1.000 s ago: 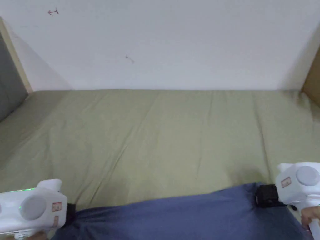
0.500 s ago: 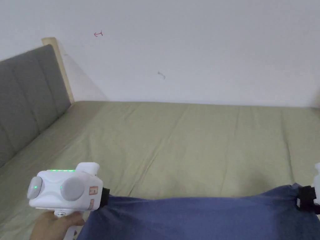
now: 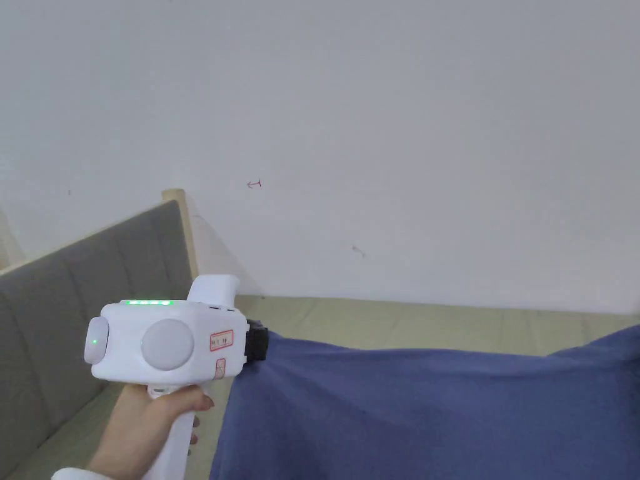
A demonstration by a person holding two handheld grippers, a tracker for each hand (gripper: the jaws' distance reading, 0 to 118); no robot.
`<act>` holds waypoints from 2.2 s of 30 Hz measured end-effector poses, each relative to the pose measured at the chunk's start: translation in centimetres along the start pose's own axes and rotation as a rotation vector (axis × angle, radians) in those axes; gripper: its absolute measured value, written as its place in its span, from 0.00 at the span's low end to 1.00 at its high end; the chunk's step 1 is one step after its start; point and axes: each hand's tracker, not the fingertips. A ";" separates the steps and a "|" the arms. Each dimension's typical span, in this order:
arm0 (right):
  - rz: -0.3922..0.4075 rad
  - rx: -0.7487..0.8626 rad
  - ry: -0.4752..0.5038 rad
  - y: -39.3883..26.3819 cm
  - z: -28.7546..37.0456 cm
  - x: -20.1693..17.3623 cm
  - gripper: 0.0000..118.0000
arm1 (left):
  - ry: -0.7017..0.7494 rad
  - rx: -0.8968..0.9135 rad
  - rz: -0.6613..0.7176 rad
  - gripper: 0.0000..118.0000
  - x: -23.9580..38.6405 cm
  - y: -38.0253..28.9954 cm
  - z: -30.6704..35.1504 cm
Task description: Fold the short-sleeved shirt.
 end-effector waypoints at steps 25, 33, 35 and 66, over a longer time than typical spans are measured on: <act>0.033 0.351 -0.001 19.0 13.6 -6.5 0.08 | 0.085 0.342 -0.059 0.01 4.4 21.7 3.9; 0.050 0.248 -0.044 15.8 7.9 -3.8 0.08 | 0.067 0.260 -0.066 0.01 4.2 17.0 -0.2; 0.033 0.179 -0.079 13.8 4.1 -2.2 0.08 | 0.069 0.183 -0.083 0.01 4.3 14.4 -3.1; -0.065 -0.307 -0.080 -30.7 5.0 9.2 0.08 | 0.047 -0.365 -0.075 0.01 -0.2 -27.3 4.6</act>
